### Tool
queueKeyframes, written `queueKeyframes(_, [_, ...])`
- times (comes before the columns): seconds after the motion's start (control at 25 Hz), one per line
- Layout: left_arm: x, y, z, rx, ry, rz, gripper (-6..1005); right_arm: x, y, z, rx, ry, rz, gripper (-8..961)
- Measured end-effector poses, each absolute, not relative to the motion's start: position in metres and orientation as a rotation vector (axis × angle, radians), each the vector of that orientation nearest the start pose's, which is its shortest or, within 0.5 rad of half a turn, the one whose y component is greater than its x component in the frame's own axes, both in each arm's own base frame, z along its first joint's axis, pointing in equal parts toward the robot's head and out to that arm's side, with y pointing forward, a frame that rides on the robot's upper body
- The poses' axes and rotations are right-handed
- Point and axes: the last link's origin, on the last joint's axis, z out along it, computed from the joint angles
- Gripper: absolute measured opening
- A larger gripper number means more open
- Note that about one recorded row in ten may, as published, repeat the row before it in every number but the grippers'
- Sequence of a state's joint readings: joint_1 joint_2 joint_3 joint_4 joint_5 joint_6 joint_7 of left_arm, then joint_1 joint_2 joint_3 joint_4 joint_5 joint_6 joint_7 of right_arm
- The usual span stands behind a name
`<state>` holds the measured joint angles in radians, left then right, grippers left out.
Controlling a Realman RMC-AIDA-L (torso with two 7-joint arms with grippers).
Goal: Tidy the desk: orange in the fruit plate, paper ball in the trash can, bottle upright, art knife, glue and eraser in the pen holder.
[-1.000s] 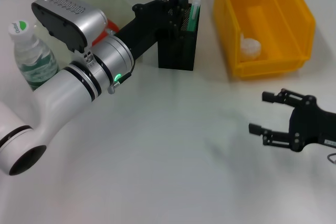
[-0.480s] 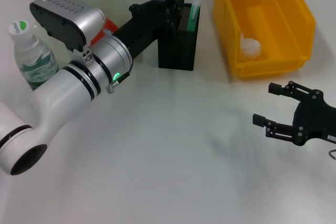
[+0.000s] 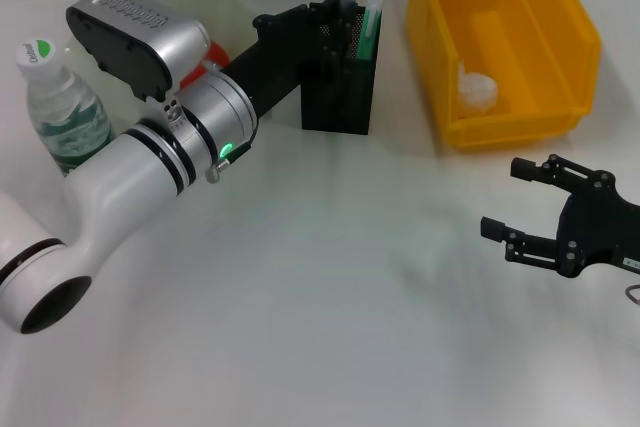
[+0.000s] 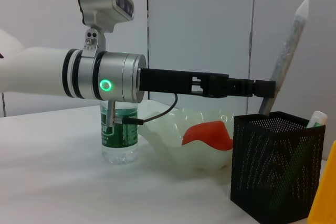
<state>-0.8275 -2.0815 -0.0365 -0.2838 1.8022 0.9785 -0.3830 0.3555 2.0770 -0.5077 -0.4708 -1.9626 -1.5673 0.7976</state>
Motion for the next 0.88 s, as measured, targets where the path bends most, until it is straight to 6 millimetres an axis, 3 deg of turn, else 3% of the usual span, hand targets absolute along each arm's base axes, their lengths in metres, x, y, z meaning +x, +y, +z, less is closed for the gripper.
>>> queueKeyframes(0.12, [-0.189, 0.383, -0.107, -2.16, -0.591, -0.903, 180, 0.325, 0.269, -0.008, -2.512, 0.319, 0.702, 816])
queueKeyframes(0.4, [-0.188, 0.382, -0.107, -2.158, -0.614, -0.917, 362, 0.324, 0.268, -0.008, -2.514, 0.318, 0.708, 816])
queueKeyframes(0.6, [-0.186, 0.381, -0.107, -2.171, -0.625, -0.942, 603, 0.324, 0.268, -0.008, -2.515, 0.319, 0.709, 816])
queueKeyframes(0.68, [-0.187, 0.38, -0.106, -2.178, -0.634, -0.957, 650, 0.324, 0.268, -0.008, -2.515, 0.321, 0.71, 816])
queueKeyframes(0.76, [-0.193, 0.364, -0.091, -2.283, -0.626, -1.104, 698, 0.324, 0.267, -0.008, -2.517, 0.328, 0.716, 816])
queueKeyframes(0.88, [-0.204, 0.351, -0.075, -2.372, -0.591, -1.172, 769, 0.325, 0.265, -0.007, -2.519, 0.331, 0.725, 816])
